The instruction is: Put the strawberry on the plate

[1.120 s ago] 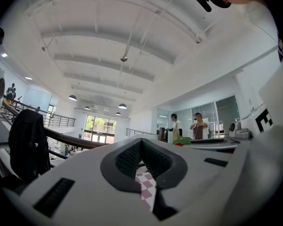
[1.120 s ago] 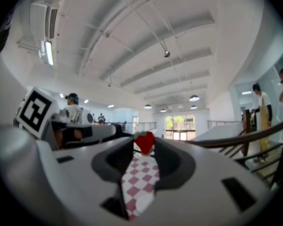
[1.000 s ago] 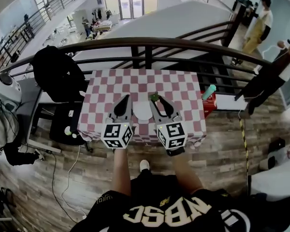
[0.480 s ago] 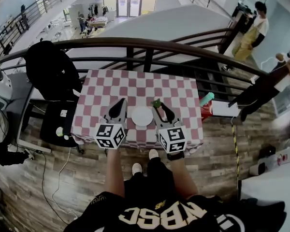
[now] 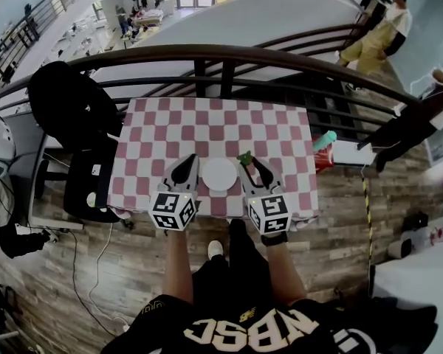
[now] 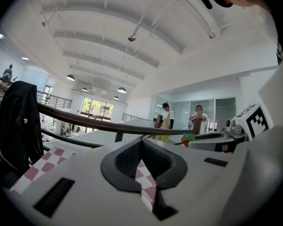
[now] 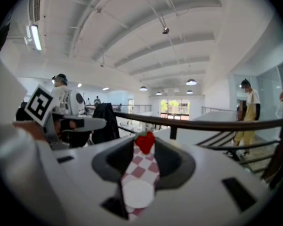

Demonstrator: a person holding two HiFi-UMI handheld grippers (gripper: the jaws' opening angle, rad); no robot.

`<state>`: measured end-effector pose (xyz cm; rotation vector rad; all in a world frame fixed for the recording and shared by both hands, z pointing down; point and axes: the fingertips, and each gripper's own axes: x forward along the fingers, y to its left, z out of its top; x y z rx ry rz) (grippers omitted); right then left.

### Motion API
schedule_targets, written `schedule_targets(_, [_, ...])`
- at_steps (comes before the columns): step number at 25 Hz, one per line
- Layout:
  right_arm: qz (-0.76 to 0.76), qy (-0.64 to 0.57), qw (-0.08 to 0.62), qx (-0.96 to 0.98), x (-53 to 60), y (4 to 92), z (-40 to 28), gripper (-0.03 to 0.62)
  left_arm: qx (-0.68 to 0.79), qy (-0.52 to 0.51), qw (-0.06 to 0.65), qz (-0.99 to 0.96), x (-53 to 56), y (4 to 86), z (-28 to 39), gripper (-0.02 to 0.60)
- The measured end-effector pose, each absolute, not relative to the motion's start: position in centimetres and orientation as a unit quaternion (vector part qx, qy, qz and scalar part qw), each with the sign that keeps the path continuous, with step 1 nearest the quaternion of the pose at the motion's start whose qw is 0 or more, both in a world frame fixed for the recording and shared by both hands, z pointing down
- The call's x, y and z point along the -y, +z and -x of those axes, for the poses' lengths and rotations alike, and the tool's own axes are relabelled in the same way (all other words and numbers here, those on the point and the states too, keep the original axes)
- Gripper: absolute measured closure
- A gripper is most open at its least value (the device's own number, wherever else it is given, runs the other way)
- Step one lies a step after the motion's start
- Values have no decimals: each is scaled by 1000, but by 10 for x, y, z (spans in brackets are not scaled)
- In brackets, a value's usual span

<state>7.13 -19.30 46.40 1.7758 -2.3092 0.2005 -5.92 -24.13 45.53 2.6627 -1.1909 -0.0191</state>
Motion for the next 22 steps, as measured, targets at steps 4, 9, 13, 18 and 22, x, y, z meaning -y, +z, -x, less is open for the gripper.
schedule_targets(4, [-577, 55, 156, 800, 205, 482, -76, 450, 406, 49, 87, -908, 247, 475, 56, 568])
schedule_targets(9, [-530, 35, 241, 812, 223, 509, -90, 450, 403, 77, 88, -908, 262, 496, 59, 568])
schedule_targets(13, [-469, -1, 316, 825, 238, 541, -79, 450, 408, 96, 102, -902, 282, 521, 61, 568])
schedule_targets(18, [-401, 12, 369, 838, 241, 586, -57, 450, 413, 127, 128, -893, 288, 553, 65, 568])
schedule_targets(22, [-360, 30, 405, 840, 247, 625, -48, 450, 407, 159, 132, -890, 294, 580, 64, 568])
